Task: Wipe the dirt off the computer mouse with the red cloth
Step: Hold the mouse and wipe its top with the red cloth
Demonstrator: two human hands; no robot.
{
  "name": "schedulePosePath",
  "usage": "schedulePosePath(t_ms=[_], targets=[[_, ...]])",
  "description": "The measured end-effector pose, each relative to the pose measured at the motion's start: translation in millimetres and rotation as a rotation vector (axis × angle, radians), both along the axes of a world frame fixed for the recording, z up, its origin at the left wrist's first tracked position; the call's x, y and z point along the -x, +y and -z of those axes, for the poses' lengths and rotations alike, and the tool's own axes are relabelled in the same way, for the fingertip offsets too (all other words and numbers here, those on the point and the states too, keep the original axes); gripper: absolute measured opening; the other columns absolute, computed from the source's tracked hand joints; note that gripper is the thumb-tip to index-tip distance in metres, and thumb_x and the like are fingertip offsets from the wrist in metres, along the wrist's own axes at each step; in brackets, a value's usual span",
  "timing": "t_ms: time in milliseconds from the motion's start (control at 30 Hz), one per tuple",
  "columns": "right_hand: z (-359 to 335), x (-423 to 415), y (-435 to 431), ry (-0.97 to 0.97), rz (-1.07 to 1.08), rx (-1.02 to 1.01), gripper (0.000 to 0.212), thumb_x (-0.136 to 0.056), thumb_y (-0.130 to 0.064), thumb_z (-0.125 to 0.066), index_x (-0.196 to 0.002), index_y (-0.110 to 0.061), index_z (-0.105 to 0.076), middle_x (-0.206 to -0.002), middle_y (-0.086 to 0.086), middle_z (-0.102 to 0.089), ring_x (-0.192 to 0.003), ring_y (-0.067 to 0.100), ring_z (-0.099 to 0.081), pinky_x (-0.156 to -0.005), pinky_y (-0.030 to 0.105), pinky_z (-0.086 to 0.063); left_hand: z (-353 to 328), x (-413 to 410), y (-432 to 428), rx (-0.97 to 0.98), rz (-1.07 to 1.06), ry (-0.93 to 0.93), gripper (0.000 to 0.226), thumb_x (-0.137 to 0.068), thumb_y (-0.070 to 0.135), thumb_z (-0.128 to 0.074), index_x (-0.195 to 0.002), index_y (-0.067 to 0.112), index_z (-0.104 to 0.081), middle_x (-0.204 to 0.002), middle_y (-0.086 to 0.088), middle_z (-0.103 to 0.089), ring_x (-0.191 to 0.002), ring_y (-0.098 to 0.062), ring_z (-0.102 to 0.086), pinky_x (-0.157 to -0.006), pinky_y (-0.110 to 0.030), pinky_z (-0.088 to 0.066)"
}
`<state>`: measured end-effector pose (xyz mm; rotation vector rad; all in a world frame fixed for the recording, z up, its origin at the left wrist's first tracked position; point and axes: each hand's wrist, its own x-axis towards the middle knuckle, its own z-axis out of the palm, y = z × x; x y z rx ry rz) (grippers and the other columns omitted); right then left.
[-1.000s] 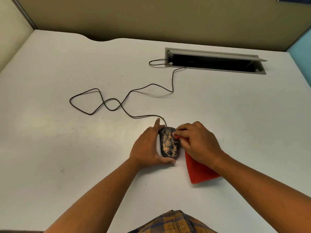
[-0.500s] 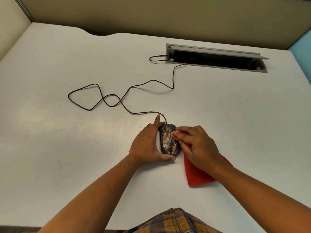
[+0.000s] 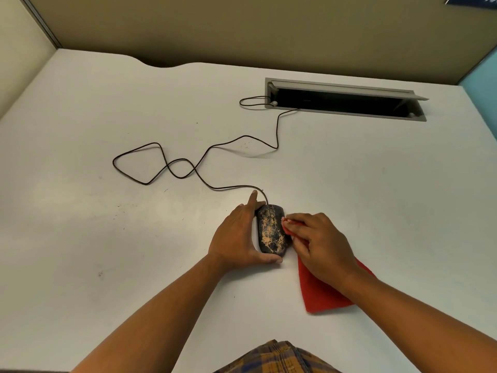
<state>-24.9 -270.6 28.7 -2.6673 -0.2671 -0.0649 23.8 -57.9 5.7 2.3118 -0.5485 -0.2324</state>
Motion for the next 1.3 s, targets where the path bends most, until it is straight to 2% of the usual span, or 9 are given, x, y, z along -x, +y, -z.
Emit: schedulePosePath(t_ms=[167,300,433,633,767,933,1067,1300], targets=[[-5.0,-37.4,6.1,0.026,0.068,0.003,0.033,-0.094,-0.026,-0.056,-0.125,-0.031,-0.066,-0.132,-0.016,-0.058,-0.112,0.013,-0.048,-0.081,0.033,-0.050,-1.0,-1.3,0.5,0.011,0.016,-0.007,0.145,-0.048,0.079,-0.077,-0.156,0.018,-0.002,-0.148,0.006,-0.044,-0.131,-0.011,-0.042,-0.106,-0.022,-0.032],[-2.8,-46.4,12.8,0.110,0.008,0.027,0.035,-0.097,-0.028,-0.051,-0.129,-0.033,-0.063,-0.135,-0.018,-0.054,-0.116,0.012,-0.044,-0.087,0.035,-0.049,-2.0,-1.4,-0.3,0.019,0.021,-0.014,0.144,-0.049,0.078,-0.078,-0.156,0.017,-0.003,-0.147,0.004,-0.045,-0.130,-0.012,-0.044,-0.104,-0.021,-0.032],[-3.9,-11.4,7.1,0.029,-0.024,-0.023,0.035,-0.093,-0.026,-0.053,-0.124,-0.030,-0.067,-0.126,-0.017,-0.059,-0.106,0.012,-0.050,-0.078,0.028,-0.049,-1.0,-1.2,0.2,0.009,0.014,-0.018,0.145,-0.049,0.080,-0.076,-0.157,0.019,-0.001,-0.148,0.006,-0.044,-0.131,-0.011,-0.043,-0.106,-0.025,-0.035],[-10.8,-6.1,0.3,-0.018,-0.002,0.003,0.032,-0.093,-0.020,-0.061,-0.123,-0.027,-0.068,-0.124,-0.013,-0.062,-0.106,0.014,-0.052,-0.075,0.025,-0.046,-1.5,-0.3,-0.2,-0.004,0.005,-0.012,0.144,-0.049,0.082,-0.074,-0.156,0.022,-0.001,-0.148,0.007,-0.043,-0.132,-0.010,-0.041,-0.107,-0.026,-0.036],[-7.6,-1.3,5.3,-0.003,0.005,0.008,0.036,-0.092,-0.018,-0.063,-0.127,-0.026,-0.066,-0.127,-0.012,-0.061,-0.108,0.016,-0.052,-0.077,0.031,-0.051,-2.1,0.0,-0.3,0.001,0.009,-0.020,0.143,-0.049,0.079,-0.076,-0.156,0.018,-0.004,-0.147,0.007,-0.044,-0.131,-0.010,-0.043,-0.107,-0.027,-0.037],[1.1,25.1,-4.0,0.004,0.036,-0.025,0.035,-0.090,-0.014,-0.065,-0.123,-0.026,-0.069,-0.125,-0.013,-0.063,-0.107,0.013,-0.053,-0.080,0.029,-0.052,-1.1,-0.1,-0.1,0.000,0.000,-0.015,0.143,-0.049,0.079,-0.076,-0.156,0.019,-0.003,-0.148,0.008,-0.043,-0.131,-0.010,-0.042,-0.108,-0.029,-0.037],[-5.7,3.1,1.7,-0.032,0.079,-0.078,0.036,-0.091,-0.014,-0.063,-0.124,-0.027,-0.068,-0.127,-0.011,-0.061,-0.109,0.016,-0.052,-0.081,0.032,-0.052,0.0,-1.1,-0.1,-0.005,0.009,-0.016,0.143,-0.049,0.081,-0.075,-0.156,0.019,-0.003,-0.147,0.005,-0.044,-0.131,-0.012,-0.044,-0.107,-0.029,-0.037],[-6.4,8.0,5.5,-0.065,-0.070,-0.003,0.033,-0.089,-0.015,-0.063,-0.120,-0.022,-0.070,-0.122,-0.008,-0.064,-0.105,0.020,-0.055,-0.076,0.038,-0.054,-0.7,-0.5,0.1,-0.005,0.005,-0.008,0.144,-0.048,0.082,-0.075,-0.156,0.019,-0.002,-0.147,0.005,-0.045,-0.131,-0.012,-0.044,-0.106,-0.031,-0.039]])
